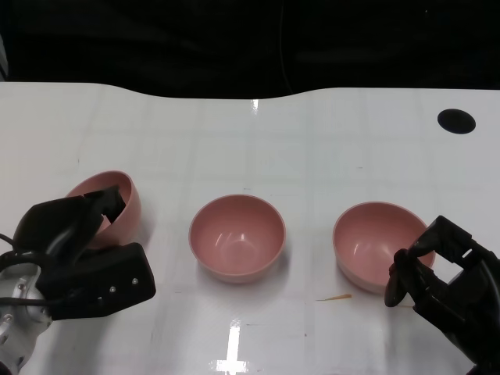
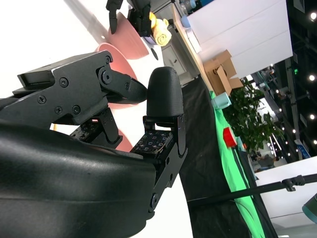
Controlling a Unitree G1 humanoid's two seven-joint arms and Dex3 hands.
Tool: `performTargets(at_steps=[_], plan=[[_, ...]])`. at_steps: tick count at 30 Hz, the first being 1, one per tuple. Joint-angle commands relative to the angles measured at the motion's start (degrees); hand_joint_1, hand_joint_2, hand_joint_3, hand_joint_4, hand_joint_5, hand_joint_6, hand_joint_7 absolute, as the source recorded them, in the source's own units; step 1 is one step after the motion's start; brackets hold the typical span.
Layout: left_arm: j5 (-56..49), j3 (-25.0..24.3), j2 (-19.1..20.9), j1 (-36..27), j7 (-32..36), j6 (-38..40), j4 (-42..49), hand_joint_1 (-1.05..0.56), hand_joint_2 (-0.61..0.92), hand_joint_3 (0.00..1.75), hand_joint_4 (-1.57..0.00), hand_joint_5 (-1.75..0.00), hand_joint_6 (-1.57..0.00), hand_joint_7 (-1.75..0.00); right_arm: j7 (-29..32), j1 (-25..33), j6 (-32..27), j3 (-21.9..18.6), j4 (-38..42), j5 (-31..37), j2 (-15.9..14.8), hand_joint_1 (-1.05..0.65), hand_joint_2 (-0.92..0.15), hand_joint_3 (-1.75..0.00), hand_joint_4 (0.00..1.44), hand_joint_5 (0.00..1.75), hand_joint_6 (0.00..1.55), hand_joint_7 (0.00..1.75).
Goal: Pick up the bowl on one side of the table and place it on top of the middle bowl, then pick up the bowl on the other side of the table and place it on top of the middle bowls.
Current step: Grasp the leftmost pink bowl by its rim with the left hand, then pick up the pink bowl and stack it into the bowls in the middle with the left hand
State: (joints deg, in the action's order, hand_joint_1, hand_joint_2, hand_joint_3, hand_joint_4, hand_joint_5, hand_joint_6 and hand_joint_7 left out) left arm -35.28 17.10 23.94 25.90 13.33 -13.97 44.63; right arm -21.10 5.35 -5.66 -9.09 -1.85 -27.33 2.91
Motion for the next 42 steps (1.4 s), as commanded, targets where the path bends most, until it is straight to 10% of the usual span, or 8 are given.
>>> performTargets(at_steps=[1, 25, 42], plan=[[0.2, 0.1, 1.2, -0.7, -0.3, 0.1, -0.5, -0.06, 0.81, 0.57, -0.71, -1.75, -0.6, -1.64, -0.2, -0.1, 0.6, -0.4, 0.0, -0.4, -0.7, -0.1, -0.72, -0.71, 0.83, 1.67, 0.8, 1.38], [5.3, -5.7, 4.7, -4.6, -14.5, 3.3, -26.1, 0.01, 0.73, 0.71, -0.73, -1.75, -0.61, -1.67, -0.4, -0.1, 0.4, -0.2, 0.1, -0.1, -0.8, -0.1, -0.71, -0.74, 0.83, 1.67, 0.79, 1.38], [7.0, -2.3, 4.9, 0.9, -36.9, 8.8, -47.1, 0.02, 0.67, 0.71, -0.71, -1.67, -0.64, -1.58, -0.9, -0.1, 0.8, 0.2, 0.4, 0.1, -0.4, -0.09, -0.69, -0.78, 0.84, 1.65, 0.8, 1.37]])
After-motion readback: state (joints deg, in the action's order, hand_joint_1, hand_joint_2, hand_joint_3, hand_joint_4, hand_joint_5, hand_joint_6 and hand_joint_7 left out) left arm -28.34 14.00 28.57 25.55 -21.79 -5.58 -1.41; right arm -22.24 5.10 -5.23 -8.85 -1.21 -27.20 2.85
